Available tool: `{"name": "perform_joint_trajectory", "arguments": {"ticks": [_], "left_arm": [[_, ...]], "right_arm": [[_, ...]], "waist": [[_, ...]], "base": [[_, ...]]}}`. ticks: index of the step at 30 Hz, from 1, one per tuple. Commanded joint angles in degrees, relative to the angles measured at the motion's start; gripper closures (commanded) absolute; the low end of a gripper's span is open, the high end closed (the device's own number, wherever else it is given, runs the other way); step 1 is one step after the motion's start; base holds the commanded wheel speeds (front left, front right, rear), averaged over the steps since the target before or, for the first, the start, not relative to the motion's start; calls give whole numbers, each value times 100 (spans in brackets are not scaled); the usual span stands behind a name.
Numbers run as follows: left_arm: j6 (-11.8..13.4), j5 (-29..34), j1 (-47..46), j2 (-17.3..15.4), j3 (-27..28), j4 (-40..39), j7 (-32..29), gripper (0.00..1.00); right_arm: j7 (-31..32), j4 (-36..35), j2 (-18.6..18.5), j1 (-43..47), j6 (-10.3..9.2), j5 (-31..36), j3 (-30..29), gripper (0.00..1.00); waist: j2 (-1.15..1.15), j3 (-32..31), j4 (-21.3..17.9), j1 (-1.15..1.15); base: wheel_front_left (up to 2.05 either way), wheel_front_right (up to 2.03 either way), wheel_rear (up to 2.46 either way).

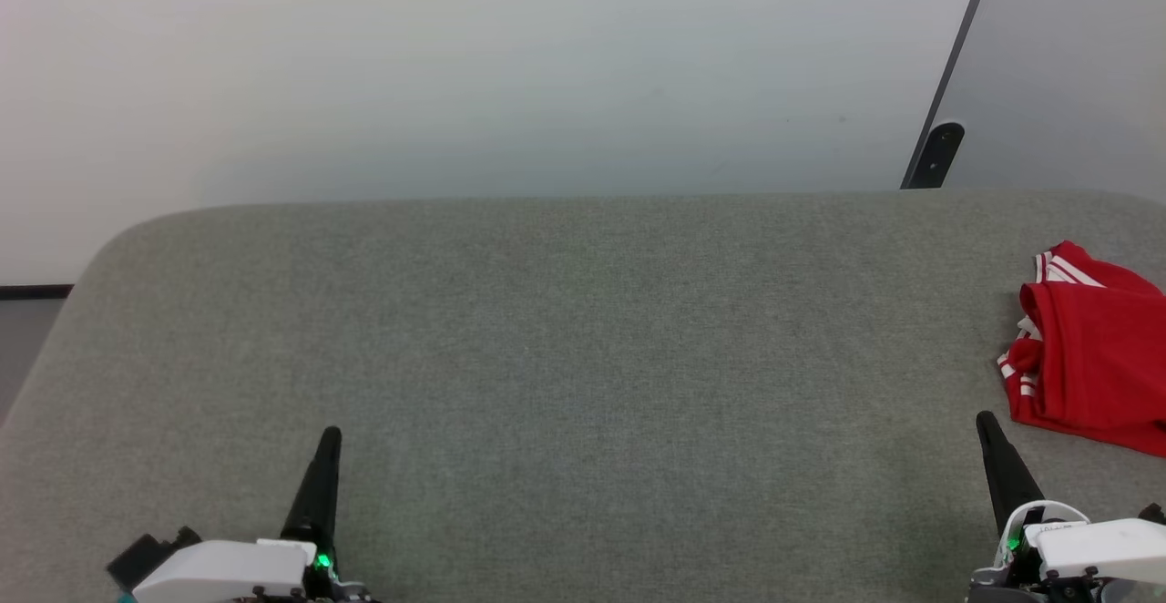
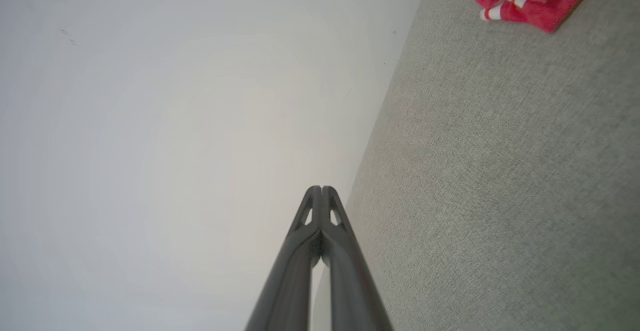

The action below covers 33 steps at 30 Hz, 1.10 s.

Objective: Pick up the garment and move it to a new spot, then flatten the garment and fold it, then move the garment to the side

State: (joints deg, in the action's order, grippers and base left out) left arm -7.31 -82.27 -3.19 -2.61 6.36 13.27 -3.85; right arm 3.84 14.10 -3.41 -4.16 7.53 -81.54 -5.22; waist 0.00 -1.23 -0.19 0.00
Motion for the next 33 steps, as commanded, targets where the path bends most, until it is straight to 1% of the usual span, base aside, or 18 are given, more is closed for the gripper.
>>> {"name": "perform_joint_trajectory", "arguments": {"ticks": [1,24,33], "left_arm": [[-26,-111,-87,-32,18,-6,-23,100],[-32,-984,-331,-38,29,81,-275,100],[-32,-1017,-345,-38,28,86,-290,100]], "right_arm": [[30,-28,6,-126,-6,-128,-31,100],[276,-14,64,-247,-8,-1047,-141,100],[288,-13,66,-226,-8,-1096,-142,100]], "waist": [[0,9,2,0],[0,131,17,0],[0,141,19,0]], "base": [[0,0,0],[0,0,0],[0,0,0]]}}
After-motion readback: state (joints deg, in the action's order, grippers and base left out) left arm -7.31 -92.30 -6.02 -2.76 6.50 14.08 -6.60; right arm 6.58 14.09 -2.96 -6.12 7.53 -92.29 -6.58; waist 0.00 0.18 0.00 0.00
